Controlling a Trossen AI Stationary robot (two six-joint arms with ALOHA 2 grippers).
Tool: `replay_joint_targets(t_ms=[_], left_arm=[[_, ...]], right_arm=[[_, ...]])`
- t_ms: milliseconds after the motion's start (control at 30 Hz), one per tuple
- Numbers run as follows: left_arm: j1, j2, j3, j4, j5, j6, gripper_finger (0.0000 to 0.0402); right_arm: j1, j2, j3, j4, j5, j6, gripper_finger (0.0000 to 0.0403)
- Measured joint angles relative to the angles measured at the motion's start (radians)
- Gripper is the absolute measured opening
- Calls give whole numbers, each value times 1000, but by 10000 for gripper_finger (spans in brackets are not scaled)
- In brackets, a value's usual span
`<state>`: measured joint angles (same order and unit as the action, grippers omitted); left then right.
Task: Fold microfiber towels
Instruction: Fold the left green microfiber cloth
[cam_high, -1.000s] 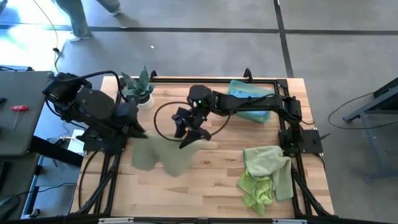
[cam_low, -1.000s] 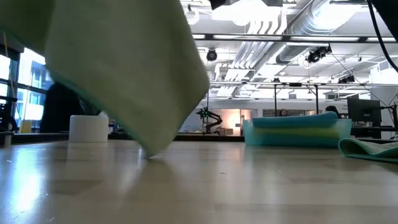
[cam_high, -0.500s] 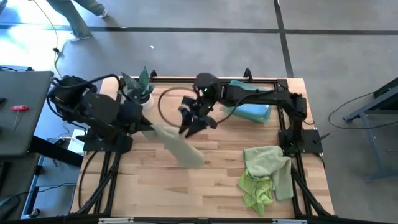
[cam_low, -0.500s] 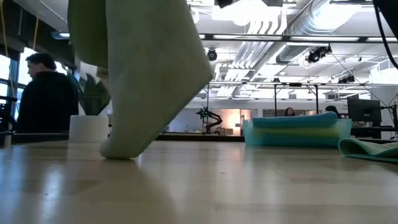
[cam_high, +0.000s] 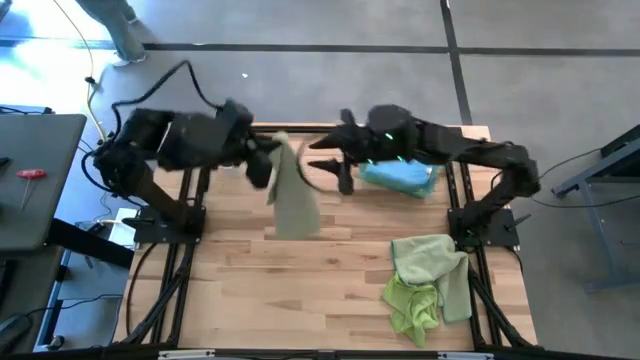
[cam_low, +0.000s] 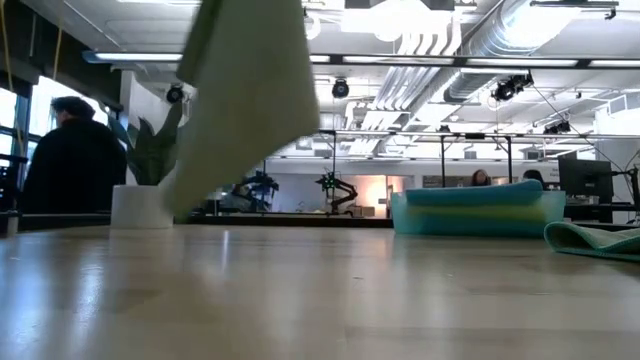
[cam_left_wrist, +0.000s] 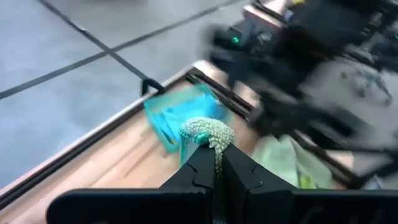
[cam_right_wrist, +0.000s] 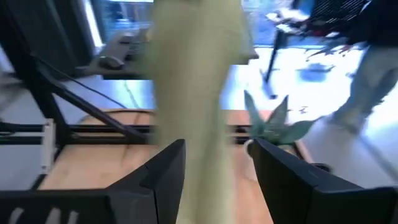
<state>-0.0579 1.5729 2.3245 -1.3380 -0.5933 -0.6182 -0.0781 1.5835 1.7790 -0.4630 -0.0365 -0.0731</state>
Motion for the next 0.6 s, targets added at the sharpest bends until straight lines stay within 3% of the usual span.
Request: replay_joint_targets(t_ms=[133,267,367,500,600], left_arm=[[94,4,-1,97,62,-7,1],[156,13,0,322,220,-7,1],[189,26,1,517,336,-19,1],[218,50,-1,687,407,-59,1],[227,69,-1,777,428,-61,1]], right_arm=[[120,-48,0,-13,227,-24,179],[220,-40,0,26,450,-46,179],[259,-3,0,62,667,-68,179],[278,41,0,98,960,-93,179],[280,59,0,99,1019,-85,179]])
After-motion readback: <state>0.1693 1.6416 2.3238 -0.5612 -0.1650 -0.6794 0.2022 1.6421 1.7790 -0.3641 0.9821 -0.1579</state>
